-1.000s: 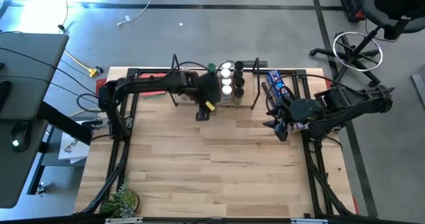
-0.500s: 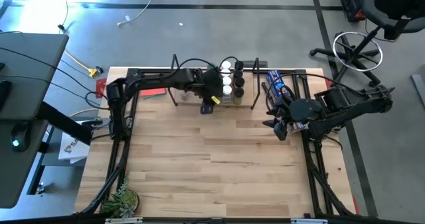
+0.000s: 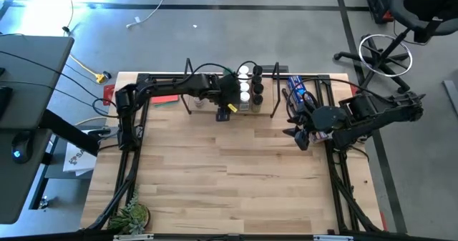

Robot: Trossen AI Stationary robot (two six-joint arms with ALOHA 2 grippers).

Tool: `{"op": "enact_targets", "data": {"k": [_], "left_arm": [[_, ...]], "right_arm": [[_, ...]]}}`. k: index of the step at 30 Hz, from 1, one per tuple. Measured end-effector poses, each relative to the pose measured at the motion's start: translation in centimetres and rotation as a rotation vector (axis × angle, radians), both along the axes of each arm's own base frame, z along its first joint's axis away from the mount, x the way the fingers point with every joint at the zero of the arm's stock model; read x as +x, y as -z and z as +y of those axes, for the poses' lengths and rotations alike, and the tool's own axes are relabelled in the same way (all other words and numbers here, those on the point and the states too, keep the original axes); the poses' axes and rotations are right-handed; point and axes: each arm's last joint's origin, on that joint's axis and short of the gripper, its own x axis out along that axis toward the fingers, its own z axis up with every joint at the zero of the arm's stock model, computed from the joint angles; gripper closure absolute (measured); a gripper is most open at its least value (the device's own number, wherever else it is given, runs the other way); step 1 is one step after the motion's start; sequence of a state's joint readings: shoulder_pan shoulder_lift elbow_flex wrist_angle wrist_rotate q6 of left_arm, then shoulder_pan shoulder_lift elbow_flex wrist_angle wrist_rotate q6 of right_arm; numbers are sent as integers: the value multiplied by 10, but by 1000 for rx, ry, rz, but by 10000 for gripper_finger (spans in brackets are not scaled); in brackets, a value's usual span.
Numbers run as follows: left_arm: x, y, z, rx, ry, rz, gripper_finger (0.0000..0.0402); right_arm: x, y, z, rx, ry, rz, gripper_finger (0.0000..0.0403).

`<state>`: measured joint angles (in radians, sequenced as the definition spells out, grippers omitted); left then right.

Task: Shelf spices
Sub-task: Put the green seasoning bottle on the shelf aligned with the other green seasoning bottles

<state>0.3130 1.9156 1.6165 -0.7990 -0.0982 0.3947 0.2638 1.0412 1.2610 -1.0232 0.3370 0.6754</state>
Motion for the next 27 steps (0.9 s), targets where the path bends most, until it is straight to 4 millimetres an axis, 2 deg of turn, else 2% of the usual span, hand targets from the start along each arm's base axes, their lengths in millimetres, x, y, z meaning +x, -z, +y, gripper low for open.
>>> {"op": "enact_targets", "data": {"k": [5, 27], "left_arm": [[0, -1, 2, 31, -82, -2, 162], [-1, -2, 3, 78, -106, 8, 161]], "right_arm": [[0, 0, -1, -14, 12, -3, 174], [0, 0, -1, -25, 20, 0, 174]]}}
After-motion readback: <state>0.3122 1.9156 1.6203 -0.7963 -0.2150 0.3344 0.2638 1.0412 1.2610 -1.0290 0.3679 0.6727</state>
